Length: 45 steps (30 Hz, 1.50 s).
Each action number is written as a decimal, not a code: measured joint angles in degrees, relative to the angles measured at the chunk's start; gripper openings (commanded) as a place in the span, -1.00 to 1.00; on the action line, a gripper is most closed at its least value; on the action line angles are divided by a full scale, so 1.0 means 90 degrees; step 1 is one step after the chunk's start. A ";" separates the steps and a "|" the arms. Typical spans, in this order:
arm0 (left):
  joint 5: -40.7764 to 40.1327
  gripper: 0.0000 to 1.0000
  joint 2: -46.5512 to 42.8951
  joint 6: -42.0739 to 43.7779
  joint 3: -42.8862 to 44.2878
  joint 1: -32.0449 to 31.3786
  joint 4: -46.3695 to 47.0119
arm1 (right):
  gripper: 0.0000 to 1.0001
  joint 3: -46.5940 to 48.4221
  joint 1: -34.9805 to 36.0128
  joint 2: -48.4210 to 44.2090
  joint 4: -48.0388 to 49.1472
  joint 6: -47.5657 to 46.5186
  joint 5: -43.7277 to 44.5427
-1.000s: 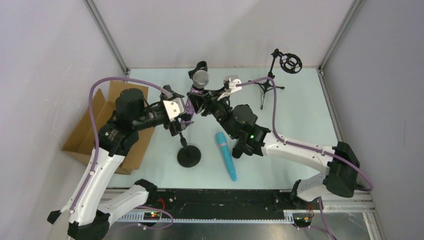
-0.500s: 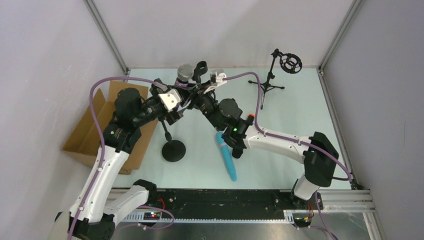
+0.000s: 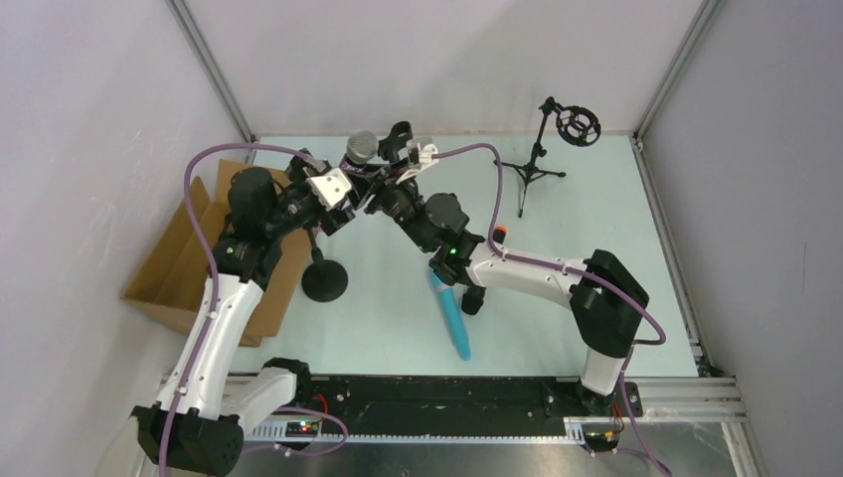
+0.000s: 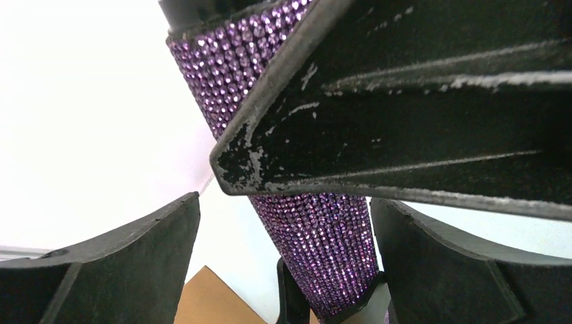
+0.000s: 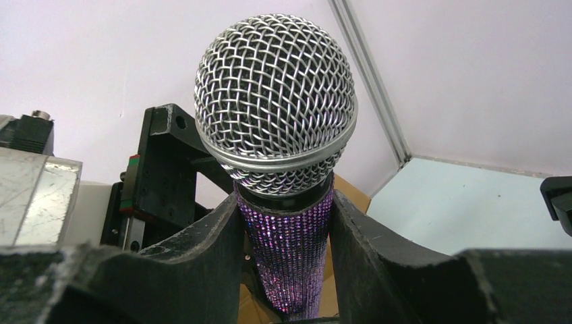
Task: Attach the microphones to the stand
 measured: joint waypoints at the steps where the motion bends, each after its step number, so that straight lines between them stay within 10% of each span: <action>1: 0.0034 0.99 0.0007 -0.0002 -0.0029 0.0029 0.0058 | -0.96 0.0000 -0.0015 0.0002 0.0002 -0.0002 -0.0029; 10: 0.0143 0.99 -0.0223 -0.0087 -0.0345 0.0095 0.0367 | -0.71 0.0041 -0.0019 0.0002 -0.0180 0.0015 -0.0333; 13: 0.0141 0.97 -0.0279 -0.0146 -0.0384 0.0100 0.0386 | -0.39 0.0102 -0.0022 0.0002 -0.0308 0.0075 -0.0491; 19: 0.0151 0.97 -0.0406 -0.0255 -0.0384 0.0126 0.0342 | 0.91 0.0141 -0.0027 -0.0104 -0.0663 0.0253 -0.0634; 45: -0.0685 0.97 -0.1035 -0.0707 -0.0257 0.0151 0.0384 | 0.99 -0.0845 -0.0466 -0.2499 -0.2737 0.0493 -0.1200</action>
